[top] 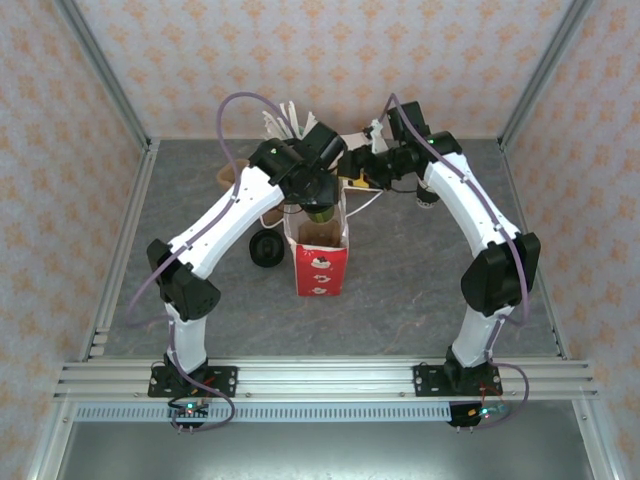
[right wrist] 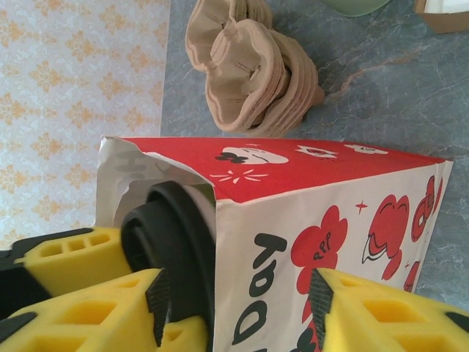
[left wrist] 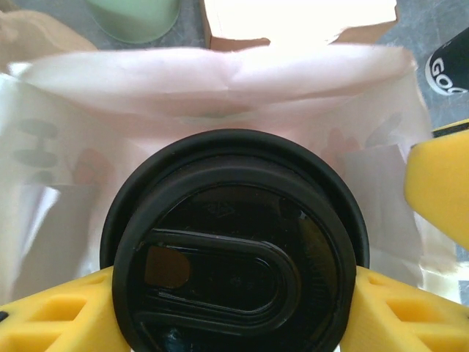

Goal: Pack the takeout coffee

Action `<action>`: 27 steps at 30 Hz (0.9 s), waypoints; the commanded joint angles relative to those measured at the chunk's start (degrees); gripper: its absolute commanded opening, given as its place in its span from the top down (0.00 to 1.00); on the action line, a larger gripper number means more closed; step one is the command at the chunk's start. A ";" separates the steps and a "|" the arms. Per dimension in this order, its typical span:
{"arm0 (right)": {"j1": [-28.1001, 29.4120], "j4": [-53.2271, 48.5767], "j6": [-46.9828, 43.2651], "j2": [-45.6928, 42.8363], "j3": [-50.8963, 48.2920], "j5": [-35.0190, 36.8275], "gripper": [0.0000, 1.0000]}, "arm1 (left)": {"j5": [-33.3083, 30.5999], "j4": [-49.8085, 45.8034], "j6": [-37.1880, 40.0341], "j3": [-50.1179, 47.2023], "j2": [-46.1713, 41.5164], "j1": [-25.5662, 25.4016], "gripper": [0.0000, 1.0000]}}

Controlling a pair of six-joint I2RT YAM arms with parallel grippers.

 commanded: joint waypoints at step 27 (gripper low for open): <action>0.40 -7.11 -15.55 -8.48 -12.09 -4.28 0.84 | 4.01 -1.90 0.70 -7.33 -5.33 1.84 0.37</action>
